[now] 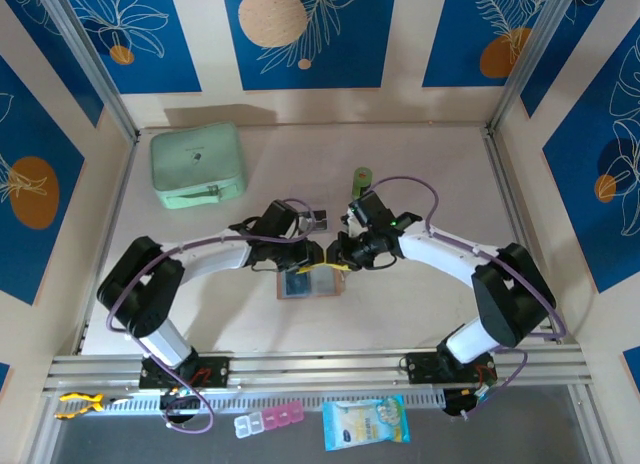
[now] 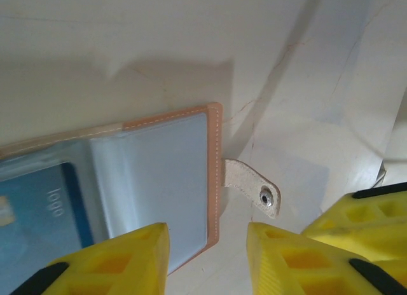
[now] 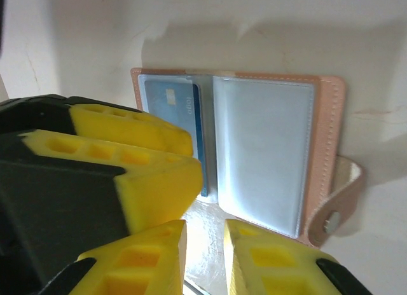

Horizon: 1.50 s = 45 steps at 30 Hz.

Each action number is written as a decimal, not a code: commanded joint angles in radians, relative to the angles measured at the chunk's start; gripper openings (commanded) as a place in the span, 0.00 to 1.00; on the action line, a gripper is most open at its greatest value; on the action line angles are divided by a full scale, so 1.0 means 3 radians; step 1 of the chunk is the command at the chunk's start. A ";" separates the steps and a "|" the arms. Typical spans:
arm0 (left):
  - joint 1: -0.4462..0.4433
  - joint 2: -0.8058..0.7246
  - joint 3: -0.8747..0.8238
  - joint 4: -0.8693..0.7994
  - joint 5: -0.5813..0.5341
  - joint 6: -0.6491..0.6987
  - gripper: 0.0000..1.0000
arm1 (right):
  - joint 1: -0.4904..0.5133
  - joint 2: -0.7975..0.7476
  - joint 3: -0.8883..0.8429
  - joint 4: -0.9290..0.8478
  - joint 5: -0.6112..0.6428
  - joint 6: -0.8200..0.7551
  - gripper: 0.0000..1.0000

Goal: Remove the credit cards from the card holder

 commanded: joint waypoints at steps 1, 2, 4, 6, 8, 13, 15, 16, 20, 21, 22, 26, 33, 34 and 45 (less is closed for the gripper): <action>0.0120 -0.0217 -0.0158 0.0010 -0.0032 0.0076 0.34 | 0.0089 0.0129 0.0167 -0.0014 -0.0033 0.0052 0.23; 0.0155 -0.0269 -0.0212 0.0005 -0.0031 0.0077 0.32 | 0.0112 0.0170 0.0192 -0.0009 -0.0033 0.0055 0.23; 0.0223 -0.0350 -0.0298 -0.0005 -0.0031 0.0089 0.28 | 0.0155 0.0251 0.0245 0.0001 -0.0033 0.0069 0.23; 0.0306 -0.0422 -0.0388 -0.0008 -0.0013 0.0095 0.26 | 0.0197 0.0334 0.0292 0.0008 -0.0031 0.0073 0.23; 0.0368 -0.0488 -0.0467 -0.0031 -0.0004 0.0103 0.24 | 0.0233 0.0406 0.0329 0.0036 -0.0033 0.0091 0.23; 0.0483 -0.0608 -0.0587 -0.0167 -0.0013 0.0186 0.21 | 0.0315 0.0574 0.0403 0.0085 -0.0049 0.0106 0.23; 0.0524 -0.0602 -0.0620 -0.0233 -0.0001 0.0229 0.18 | 0.0337 0.0645 0.0418 0.0113 -0.0057 0.0115 0.22; 0.0539 -0.0596 -0.0633 -0.0249 0.0009 0.0243 0.17 | 0.0342 0.0675 0.0423 0.0127 -0.0069 0.0119 0.22; 0.0576 -0.0556 -0.0707 -0.0242 0.0052 0.0277 0.13 | 0.0371 0.0782 0.0424 0.0202 -0.0114 0.0143 0.22; 0.0582 -0.0538 -0.0718 -0.0245 0.0061 0.0281 0.12 | 0.0374 0.0803 0.0431 0.0223 -0.0126 0.0149 0.22; 0.0581 -0.0523 -0.0724 -0.0241 0.0064 0.0283 0.12 | 0.0382 0.0822 0.0434 0.0237 -0.0138 0.0155 0.23; 0.0591 -0.0424 -0.0746 -0.0173 0.0115 0.0283 0.12 | 0.0403 0.0917 0.0492 0.0254 -0.0159 0.0153 0.22; 0.0590 -0.0313 -0.0740 -0.0175 0.0143 0.0323 0.10 | 0.0412 0.1035 0.0536 0.0282 -0.0191 0.0152 0.22; 0.0587 -0.0314 -0.0739 -0.0176 0.0138 0.0325 0.10 | 0.0410 0.1049 0.0544 0.0284 -0.0199 0.0152 0.22; 0.0587 -0.0258 -0.0770 -0.0169 0.0117 0.0323 0.04 | 0.0413 0.1189 0.0572 0.0338 -0.0279 0.0135 0.22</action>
